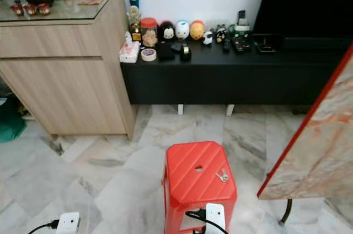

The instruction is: Hang keys on a hook

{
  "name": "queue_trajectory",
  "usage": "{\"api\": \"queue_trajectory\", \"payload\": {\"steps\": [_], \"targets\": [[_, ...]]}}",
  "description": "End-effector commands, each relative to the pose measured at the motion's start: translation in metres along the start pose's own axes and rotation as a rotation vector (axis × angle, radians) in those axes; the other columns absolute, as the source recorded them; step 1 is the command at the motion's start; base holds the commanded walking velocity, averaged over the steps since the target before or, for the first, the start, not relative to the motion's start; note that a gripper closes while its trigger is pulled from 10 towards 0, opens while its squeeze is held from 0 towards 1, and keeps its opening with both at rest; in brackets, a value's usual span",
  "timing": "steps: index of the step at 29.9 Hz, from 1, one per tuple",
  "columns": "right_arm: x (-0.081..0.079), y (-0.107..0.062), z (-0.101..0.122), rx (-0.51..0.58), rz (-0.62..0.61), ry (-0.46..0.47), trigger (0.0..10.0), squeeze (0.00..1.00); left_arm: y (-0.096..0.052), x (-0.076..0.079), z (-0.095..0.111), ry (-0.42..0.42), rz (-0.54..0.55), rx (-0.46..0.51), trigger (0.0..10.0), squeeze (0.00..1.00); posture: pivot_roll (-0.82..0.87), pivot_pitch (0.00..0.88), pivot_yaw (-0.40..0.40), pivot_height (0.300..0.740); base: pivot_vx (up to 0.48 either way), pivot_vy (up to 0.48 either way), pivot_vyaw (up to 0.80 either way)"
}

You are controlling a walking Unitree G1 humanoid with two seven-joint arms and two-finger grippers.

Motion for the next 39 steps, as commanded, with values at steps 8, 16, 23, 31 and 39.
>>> {"api": "queue_trajectory", "payload": {"steps": [8,16,23,31,39], "targets": [[0.0,0.0,0.0,0.003,-0.002,0.004,10.0,1.0,0.0,0.0,-0.003,0.025,-0.004,-0.011,10.0,0.0,0.06,0.0,-0.004,0.728,0.0,-0.368,0.0],[0.001,0.0,0.0,0.002,-0.005,-0.005,10.0,0.0,0.0,0.0,-0.003,0.028,-0.006,-0.012,10.0,0.0,0.06,0.0,-0.004,0.728,0.0,-0.369,0.0],[0.002,0.0,0.002,0.019,-0.013,-0.002,10.0,0.0,-0.001,-0.001,0.006,0.018,0.011,0.065,10.0,0.0,0.05,0.0,-0.008,0.728,0.0,-0.089,0.0],[0.006,-0.001,0.013,0.115,-0.038,0.012,10.0,0.0,-0.003,0.002,0.019,-0.098,-0.008,0.195,10.0,0.0,0.05,0.0,-0.013,0.728,0.0,0.0,0.0],[0.008,-0.004,0.025,0.224,-0.032,-0.002,10.0,0.0,-0.006,0.008,0.025,-0.099,-0.054,0.259,10.0,0.0,0.06,0.0,-0.028,0.728,0.0,0.0,0.0]]}}
Point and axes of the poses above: a point about 5 cm out from each wrist's last joint towards the gripper, its own y axis pointing out of the wrist towards the gripper, its own z axis along the axis of the wrist's last joint, x = y × z, the point moved 4 cm from there along y, pointing out of the wrist towards the gripper, and after that the axes turned 12 degrees about -y, right-handed, at the moved point
